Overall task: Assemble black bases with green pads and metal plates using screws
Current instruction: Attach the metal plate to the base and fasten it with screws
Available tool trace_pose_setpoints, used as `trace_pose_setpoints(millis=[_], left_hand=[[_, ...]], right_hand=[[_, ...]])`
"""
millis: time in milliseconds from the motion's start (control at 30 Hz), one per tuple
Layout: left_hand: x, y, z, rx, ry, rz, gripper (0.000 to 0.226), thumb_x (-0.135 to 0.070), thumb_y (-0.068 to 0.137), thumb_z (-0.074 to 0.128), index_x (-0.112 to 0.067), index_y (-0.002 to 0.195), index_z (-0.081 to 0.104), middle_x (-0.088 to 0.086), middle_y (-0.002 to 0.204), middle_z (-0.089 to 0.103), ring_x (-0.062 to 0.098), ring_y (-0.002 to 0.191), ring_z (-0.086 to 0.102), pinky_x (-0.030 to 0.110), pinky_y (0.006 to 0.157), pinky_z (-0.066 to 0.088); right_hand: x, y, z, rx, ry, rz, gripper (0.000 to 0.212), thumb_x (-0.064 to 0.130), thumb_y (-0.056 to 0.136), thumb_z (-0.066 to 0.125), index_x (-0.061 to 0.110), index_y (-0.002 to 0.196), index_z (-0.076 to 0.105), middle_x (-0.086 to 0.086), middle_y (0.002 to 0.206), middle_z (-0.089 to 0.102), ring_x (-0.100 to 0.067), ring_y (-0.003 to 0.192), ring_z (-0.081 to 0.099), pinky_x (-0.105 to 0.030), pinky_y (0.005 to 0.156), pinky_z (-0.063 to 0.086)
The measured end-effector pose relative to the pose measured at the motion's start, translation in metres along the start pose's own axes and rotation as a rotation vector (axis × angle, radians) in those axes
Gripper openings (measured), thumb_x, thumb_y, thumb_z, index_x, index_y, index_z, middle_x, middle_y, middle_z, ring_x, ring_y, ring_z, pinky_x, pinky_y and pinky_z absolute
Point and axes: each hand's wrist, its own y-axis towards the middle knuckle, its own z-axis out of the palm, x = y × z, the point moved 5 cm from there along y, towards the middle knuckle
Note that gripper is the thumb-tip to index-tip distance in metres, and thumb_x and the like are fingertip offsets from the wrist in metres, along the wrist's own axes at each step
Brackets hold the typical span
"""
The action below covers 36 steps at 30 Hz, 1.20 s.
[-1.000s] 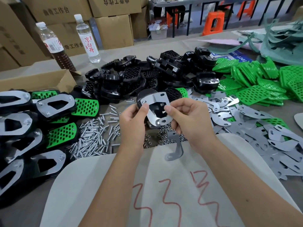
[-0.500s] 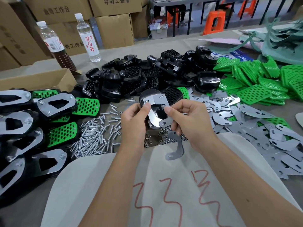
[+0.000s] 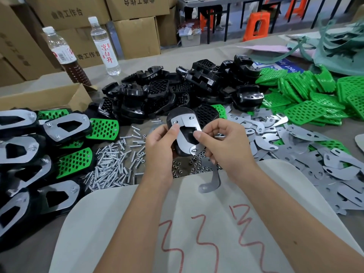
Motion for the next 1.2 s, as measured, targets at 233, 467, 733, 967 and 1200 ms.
trace_pose_setpoints(millis=[233, 467, 733, 967, 1200], left_hand=[[0.000, -0.002, 0.003, 0.044, 0.046, -0.004, 0.027, -0.030, 0.086, 0.066, -0.015, 0.105, 0.078, 0.013, 0.109, 0.079, 0.041, 0.110, 0.071, 0.065, 0.104, 0.051], [-0.001, -0.002, 0.004, 0.046, 0.074, 0.024, 0.031, -0.033, 0.086, 0.072, -0.008, 0.104, 0.075, 0.022, 0.108, 0.076, 0.047, 0.109, 0.069, 0.067, 0.101, 0.051], [0.000, -0.001, 0.003, 0.079, 0.083, 0.066, 0.023, -0.028, 0.090, 0.074, -0.013, 0.107, 0.076, 0.013, 0.105, 0.079, 0.040, 0.104, 0.073, 0.053, 0.089, 0.059], [-0.001, 0.007, -0.008, -0.028, 0.055, 0.072, 0.010, -0.019, 0.099, 0.070, -0.012, 0.092, 0.072, 0.000, 0.079, 0.075, 0.017, 0.071, 0.072, 0.033, 0.062, 0.059], [0.001, 0.015, -0.024, -0.194, -0.090, -0.060, 0.020, -0.019, 0.102, 0.066, -0.007, 0.117, 0.069, 0.012, 0.106, 0.079, 0.024, 0.086, 0.078, 0.037, 0.069, 0.064]], right_hand=[[0.002, -0.001, 0.002, 0.012, -0.069, -0.016, 0.028, 0.022, 0.086, 0.084, 0.020, 0.067, 0.064, -0.002, 0.062, 0.061, -0.013, 0.053, 0.053, -0.025, 0.053, 0.043], [0.007, -0.004, 0.006, 0.103, -0.042, -0.027, 0.030, 0.014, 0.085, 0.085, 0.015, 0.065, 0.062, 0.002, 0.057, 0.053, -0.013, 0.050, 0.042, -0.029, 0.053, 0.038], [0.009, -0.006, 0.007, 0.106, -0.054, -0.050, 0.032, 0.014, 0.085, 0.084, 0.015, 0.066, 0.059, 0.004, 0.054, 0.049, -0.016, 0.046, 0.038, -0.026, 0.046, 0.033], [0.023, -0.001, 0.000, 0.253, -0.531, -0.240, 0.039, 0.059, 0.076, 0.081, 0.025, 0.078, 0.063, 0.009, 0.064, 0.060, -0.006, 0.052, 0.048, -0.019, 0.052, 0.038], [0.016, 0.000, -0.005, 0.512, -0.982, -0.177, 0.041, 0.064, 0.064, 0.087, 0.033, 0.075, 0.063, 0.020, 0.079, 0.063, 0.003, 0.077, 0.056, -0.021, 0.062, 0.039]])
